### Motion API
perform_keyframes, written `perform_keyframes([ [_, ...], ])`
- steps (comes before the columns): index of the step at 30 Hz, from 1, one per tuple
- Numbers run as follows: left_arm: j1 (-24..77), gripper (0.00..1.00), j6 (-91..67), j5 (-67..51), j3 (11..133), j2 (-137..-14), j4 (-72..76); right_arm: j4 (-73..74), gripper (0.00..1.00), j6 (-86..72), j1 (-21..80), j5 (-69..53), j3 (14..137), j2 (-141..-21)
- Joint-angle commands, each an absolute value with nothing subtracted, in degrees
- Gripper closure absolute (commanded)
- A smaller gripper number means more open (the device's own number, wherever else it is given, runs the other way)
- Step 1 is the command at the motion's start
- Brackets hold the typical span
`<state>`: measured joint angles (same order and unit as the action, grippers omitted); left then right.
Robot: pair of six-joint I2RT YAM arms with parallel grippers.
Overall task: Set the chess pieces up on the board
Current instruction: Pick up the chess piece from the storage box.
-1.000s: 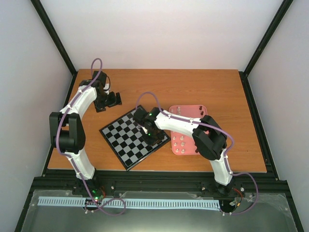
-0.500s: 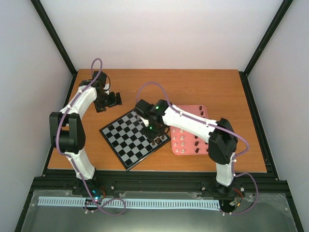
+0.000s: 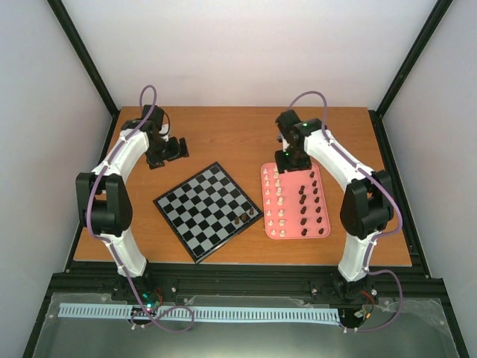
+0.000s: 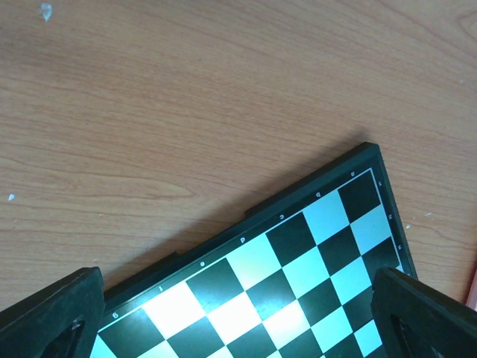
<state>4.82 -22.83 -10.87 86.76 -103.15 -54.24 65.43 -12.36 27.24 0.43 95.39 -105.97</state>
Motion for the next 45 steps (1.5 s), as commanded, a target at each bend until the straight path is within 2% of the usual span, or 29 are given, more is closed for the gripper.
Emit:
perform_keyframes([
  [1,4.78,0.00,-23.38,-12.37,90.49,-105.00,-55.48,64.54,0.47,-10.52,21.83,1.91,92.41,-109.61],
  [19,4.82,0.00,-23.38,-12.66,92.20,-108.81,-55.92,60.38,0.48,-8.63,17.33,1.36,82.53,-111.29],
  [27,4.75,0.00,-23.39,-12.50,92.02,-108.72,-55.94,59.88,0.59,-8.48,17.00,1.69,82.56,-112.13],
  [39,4.81,0.00,-23.44,-12.32,91.32,-108.20,-55.87,59.59,0.66,-8.20,16.57,3.07,82.46,-112.89],
  [45,4.76,0.00,-23.46,-12.51,91.73,-108.60,-55.97,59.32,0.73,-8.17,16.41,3.27,82.83,-113.70],
])
